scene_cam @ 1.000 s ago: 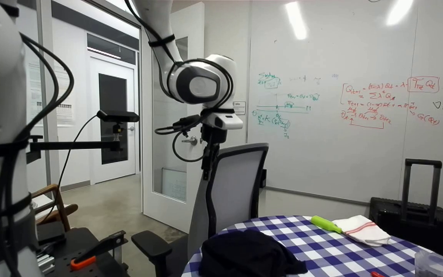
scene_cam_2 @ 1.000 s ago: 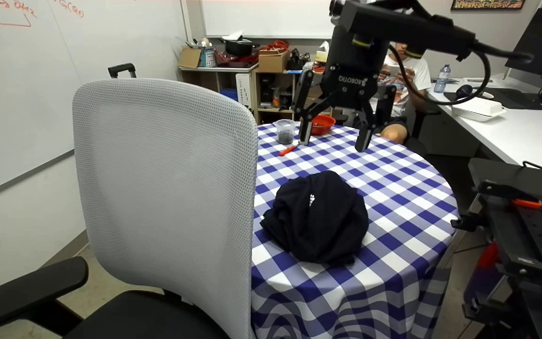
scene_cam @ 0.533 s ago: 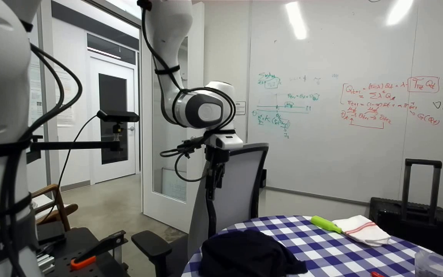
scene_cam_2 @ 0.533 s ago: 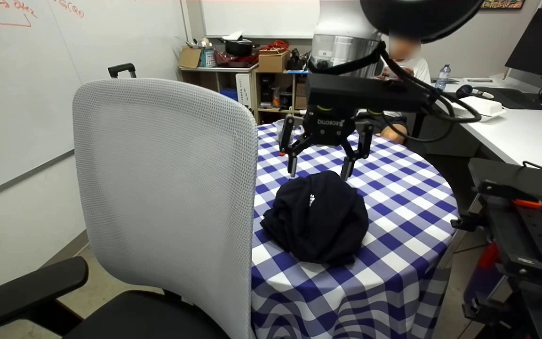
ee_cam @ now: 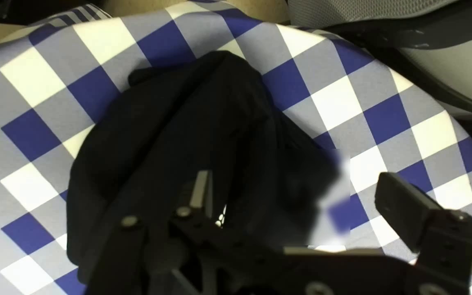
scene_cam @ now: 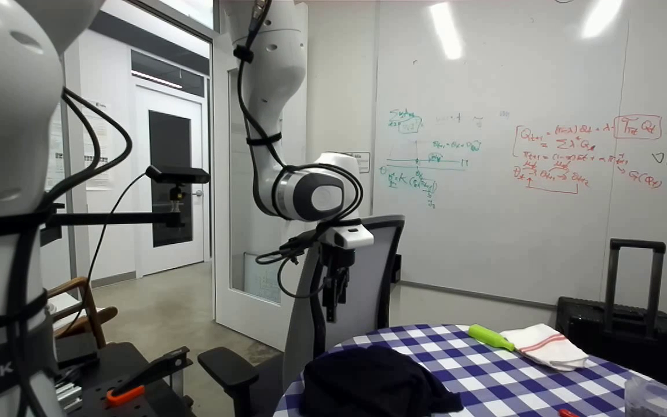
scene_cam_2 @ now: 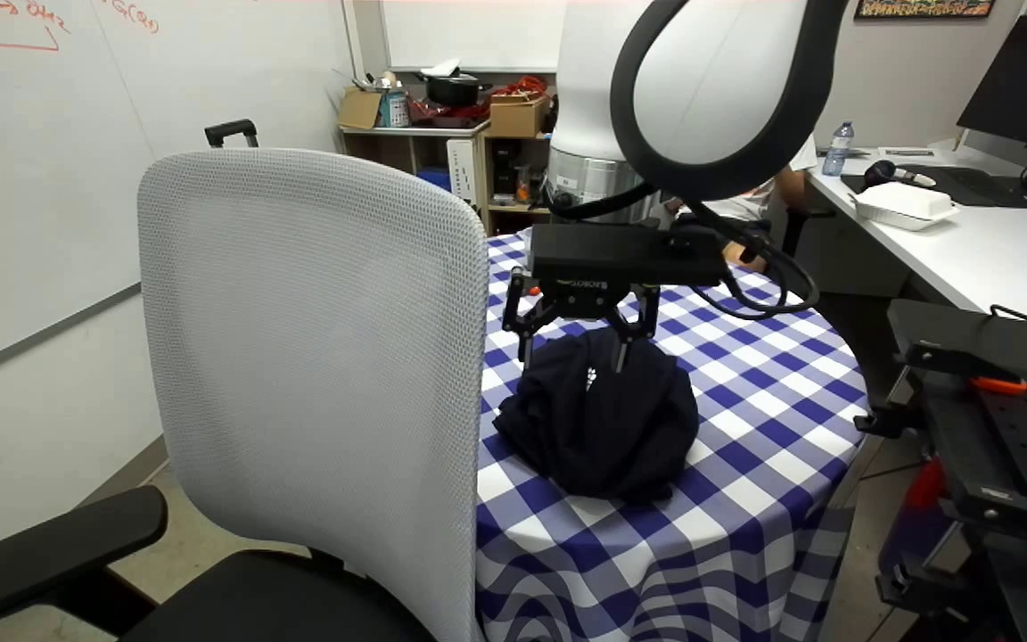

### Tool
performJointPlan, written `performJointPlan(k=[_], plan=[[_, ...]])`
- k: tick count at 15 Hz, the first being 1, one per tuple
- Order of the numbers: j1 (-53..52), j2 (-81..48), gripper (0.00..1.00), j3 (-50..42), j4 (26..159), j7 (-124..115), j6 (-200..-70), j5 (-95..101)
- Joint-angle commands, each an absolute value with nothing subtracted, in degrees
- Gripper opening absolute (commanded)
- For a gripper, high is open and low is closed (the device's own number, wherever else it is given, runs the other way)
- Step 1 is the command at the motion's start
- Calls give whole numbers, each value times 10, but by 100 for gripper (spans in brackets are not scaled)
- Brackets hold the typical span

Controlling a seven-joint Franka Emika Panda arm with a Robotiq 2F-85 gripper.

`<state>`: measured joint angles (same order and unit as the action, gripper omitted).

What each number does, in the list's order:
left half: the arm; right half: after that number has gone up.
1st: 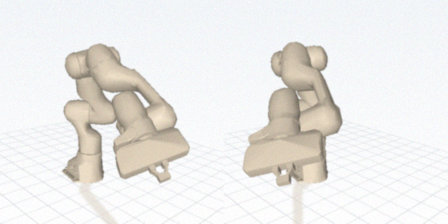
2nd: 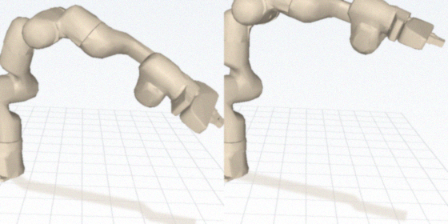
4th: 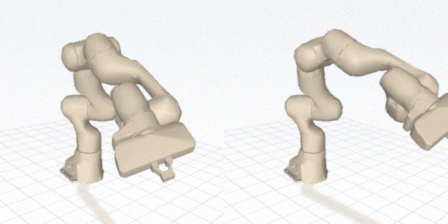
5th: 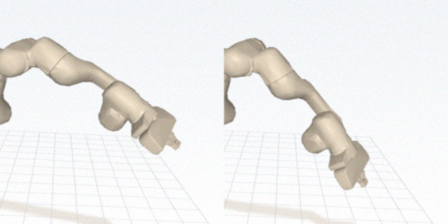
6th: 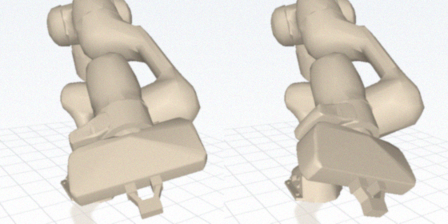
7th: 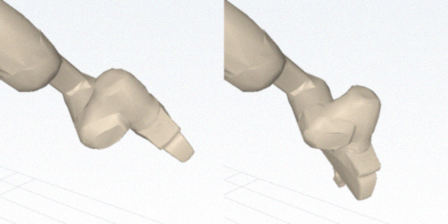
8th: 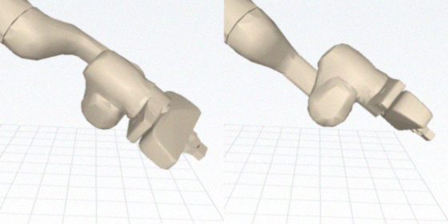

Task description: Put the black towel on the back rest of the chair

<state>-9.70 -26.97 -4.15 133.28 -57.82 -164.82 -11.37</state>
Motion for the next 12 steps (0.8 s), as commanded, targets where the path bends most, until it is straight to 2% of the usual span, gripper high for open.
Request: performJointPlan(k=[1,12], plan=[[-113,-320,100,-63,1292,-596,-1670,-116],[-86,-422,100,-58,1226,-577,-1663,-141]])
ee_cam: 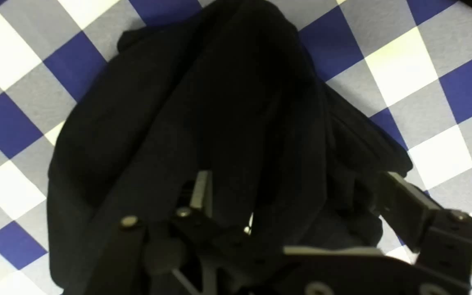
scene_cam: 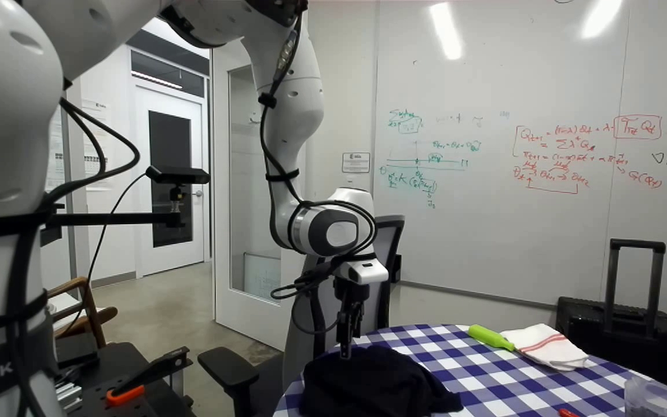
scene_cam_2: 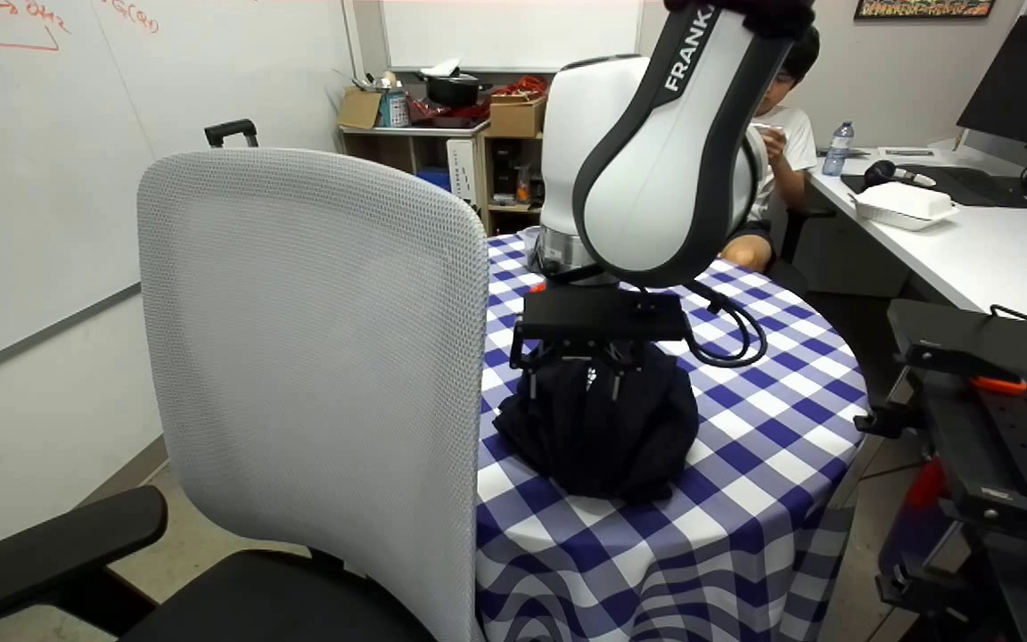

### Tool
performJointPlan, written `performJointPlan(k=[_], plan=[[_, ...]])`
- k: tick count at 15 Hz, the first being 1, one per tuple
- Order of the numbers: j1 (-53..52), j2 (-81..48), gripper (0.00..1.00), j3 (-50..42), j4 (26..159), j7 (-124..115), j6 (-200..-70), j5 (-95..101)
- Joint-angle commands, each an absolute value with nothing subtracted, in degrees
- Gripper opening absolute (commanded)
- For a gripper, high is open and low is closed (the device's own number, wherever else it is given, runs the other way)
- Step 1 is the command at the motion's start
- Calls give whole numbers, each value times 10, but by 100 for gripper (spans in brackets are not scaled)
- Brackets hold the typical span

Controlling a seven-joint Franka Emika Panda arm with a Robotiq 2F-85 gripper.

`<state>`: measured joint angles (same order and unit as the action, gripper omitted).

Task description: Put the black towel on the back rest of the chair

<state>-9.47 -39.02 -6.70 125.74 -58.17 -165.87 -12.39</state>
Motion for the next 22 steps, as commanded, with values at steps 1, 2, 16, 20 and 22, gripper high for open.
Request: performJointPlan(k=[1,2,16,20,22], plan=[[-82,-430,100,-56,1221,-575,-1662,-144],[-79,-436,100,-54,1215,-574,-1661,-148],[-72,-442,53,-52,1208,-566,-1662,-151],[-68,-438,28,-50,1201,-563,-1660,-152],[-67,-438,31,-50,1196,-561,-1660,-152]])
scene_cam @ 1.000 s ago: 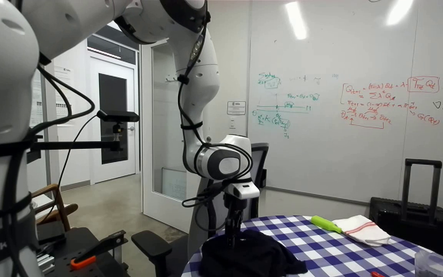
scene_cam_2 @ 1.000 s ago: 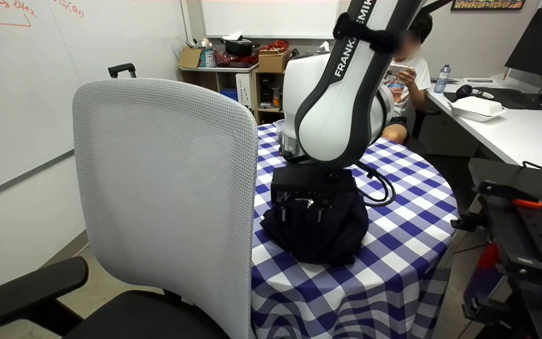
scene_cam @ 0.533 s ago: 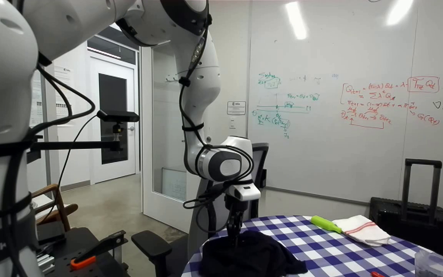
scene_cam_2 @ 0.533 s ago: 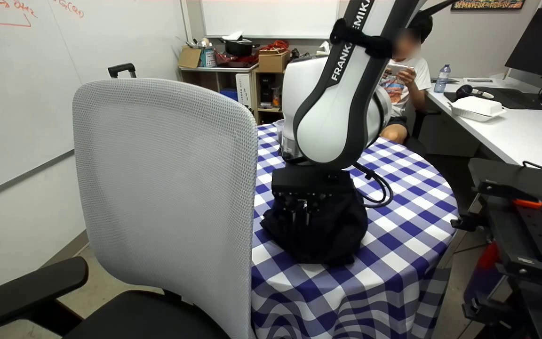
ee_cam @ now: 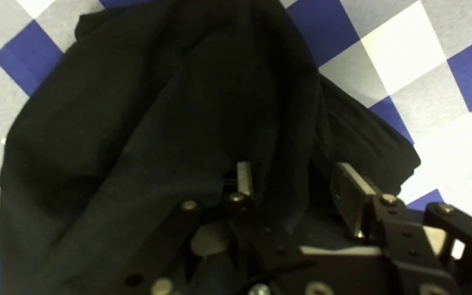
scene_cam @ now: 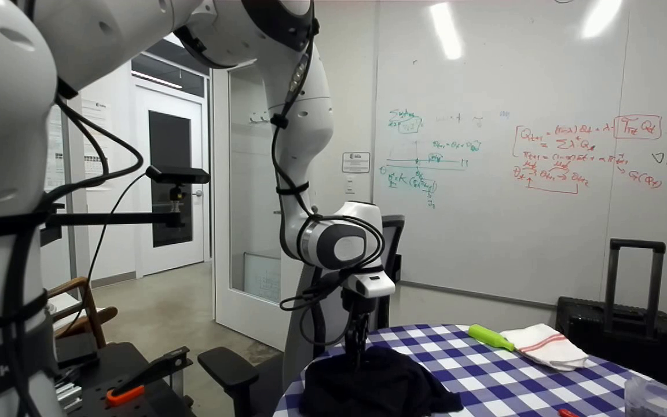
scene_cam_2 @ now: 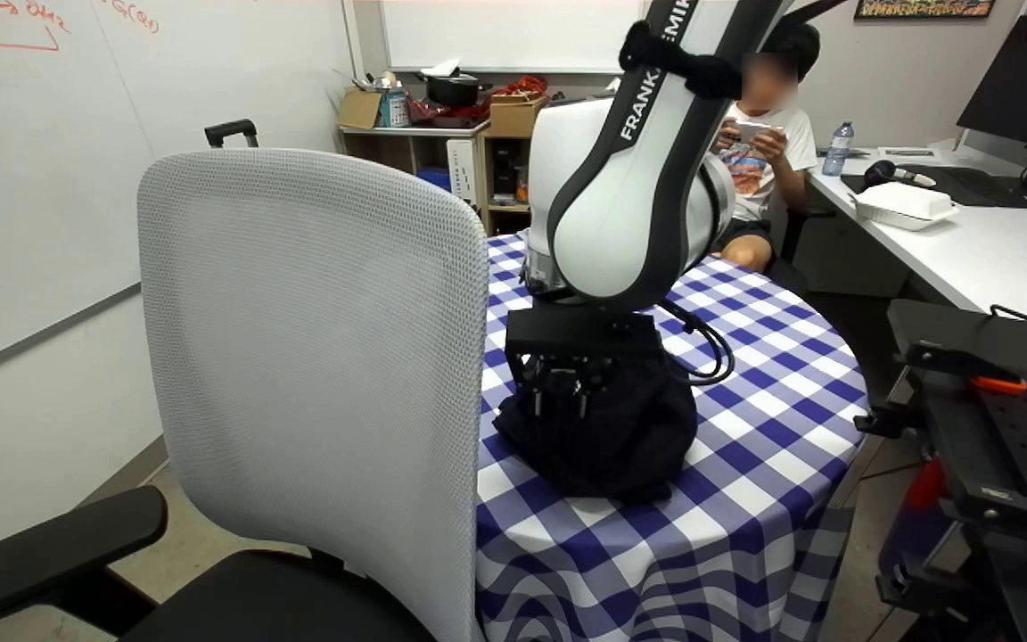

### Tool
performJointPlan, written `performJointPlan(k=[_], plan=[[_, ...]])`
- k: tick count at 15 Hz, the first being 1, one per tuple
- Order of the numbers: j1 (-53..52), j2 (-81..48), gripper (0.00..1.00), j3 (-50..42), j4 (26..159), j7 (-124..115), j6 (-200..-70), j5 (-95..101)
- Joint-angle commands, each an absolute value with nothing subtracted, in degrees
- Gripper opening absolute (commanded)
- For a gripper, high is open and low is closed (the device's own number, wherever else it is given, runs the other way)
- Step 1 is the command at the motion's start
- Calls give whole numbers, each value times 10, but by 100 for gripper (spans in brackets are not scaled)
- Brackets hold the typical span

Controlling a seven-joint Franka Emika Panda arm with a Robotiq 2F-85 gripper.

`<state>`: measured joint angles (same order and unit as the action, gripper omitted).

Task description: Put the black towel on the back rest of the chair

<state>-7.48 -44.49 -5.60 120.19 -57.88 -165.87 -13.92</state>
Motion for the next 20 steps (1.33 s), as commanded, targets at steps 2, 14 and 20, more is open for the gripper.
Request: performJointPlan(k=[2,14,20], plan=[[-68,-438,16,-53,1189,-561,-1658,-150],[-22,-358,4,-8,1222,-528,-1691,-181],[14,-234,3,23,1245,-504,-1744,-246]])
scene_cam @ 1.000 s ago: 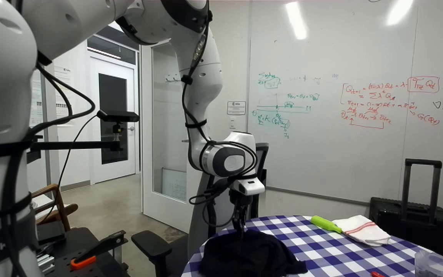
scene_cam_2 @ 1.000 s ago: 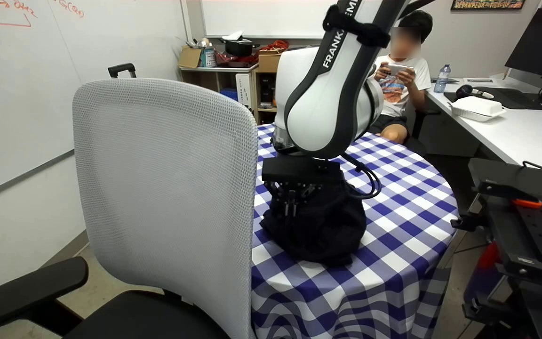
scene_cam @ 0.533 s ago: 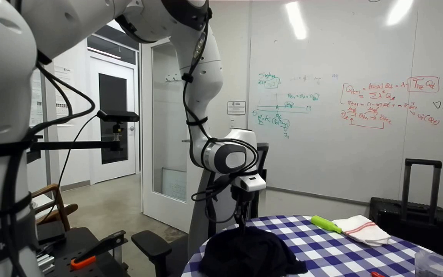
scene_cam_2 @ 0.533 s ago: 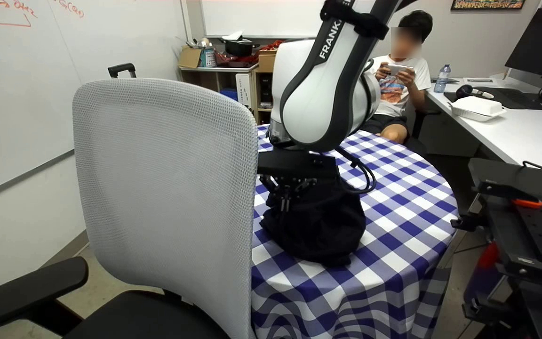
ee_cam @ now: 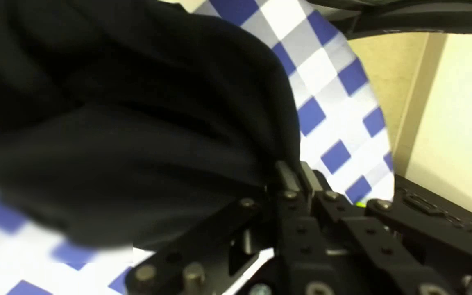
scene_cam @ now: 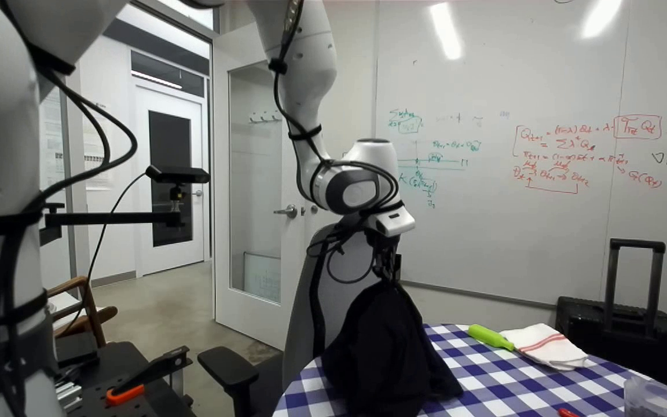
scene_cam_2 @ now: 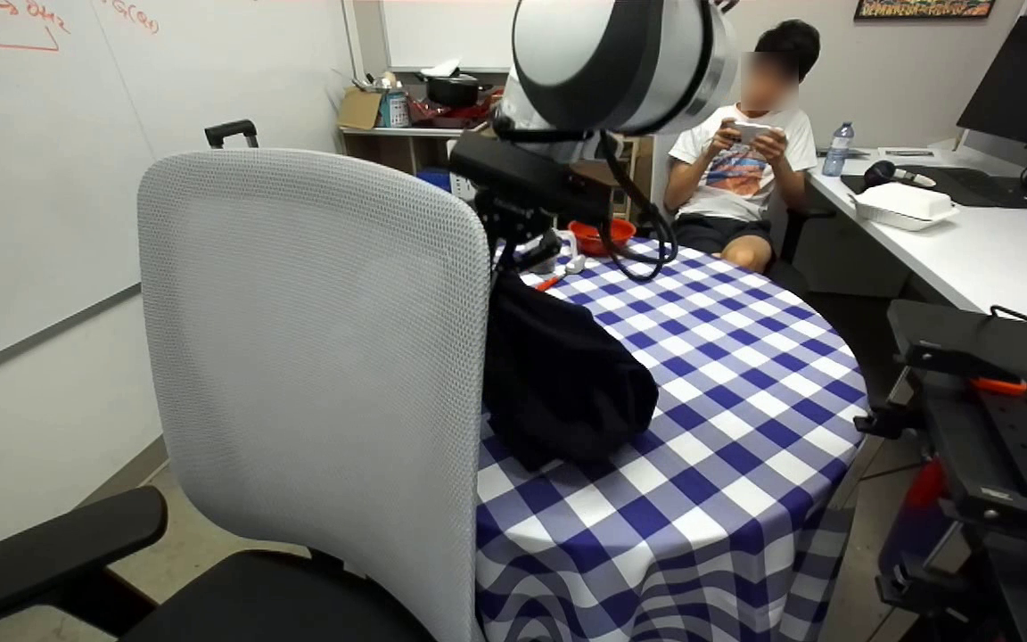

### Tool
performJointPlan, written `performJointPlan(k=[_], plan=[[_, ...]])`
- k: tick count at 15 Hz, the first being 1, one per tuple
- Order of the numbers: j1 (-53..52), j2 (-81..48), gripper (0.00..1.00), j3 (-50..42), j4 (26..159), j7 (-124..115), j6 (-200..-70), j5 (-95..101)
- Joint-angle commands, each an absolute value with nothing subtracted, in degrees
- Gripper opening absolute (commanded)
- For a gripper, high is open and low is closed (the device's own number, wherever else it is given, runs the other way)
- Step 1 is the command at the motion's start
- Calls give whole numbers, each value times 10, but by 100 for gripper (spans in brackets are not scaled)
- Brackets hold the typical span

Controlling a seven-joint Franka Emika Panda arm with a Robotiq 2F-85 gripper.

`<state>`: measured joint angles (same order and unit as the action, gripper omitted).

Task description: Put the black towel on the back rest of the chair

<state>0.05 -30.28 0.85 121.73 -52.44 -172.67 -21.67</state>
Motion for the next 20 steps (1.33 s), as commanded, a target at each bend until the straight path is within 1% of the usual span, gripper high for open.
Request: performJointPlan(k=[1,4,7,9,10,15,20], plan=[[12,-217,4,21,1242,-504,-1738,-248],[23,-159,4,46,1243,-483,-1717,-265],[51,-127,4,88,1235,-468,-1715,-285],[52,-110,4,86,1227,-478,-1710,-285],[30,-102,4,60,1219,-482,-1704,-287],[18,-81,4,16,1175,-556,-1704,-199],[-44,-111,4,-49,1045,-729,-1641,27]])
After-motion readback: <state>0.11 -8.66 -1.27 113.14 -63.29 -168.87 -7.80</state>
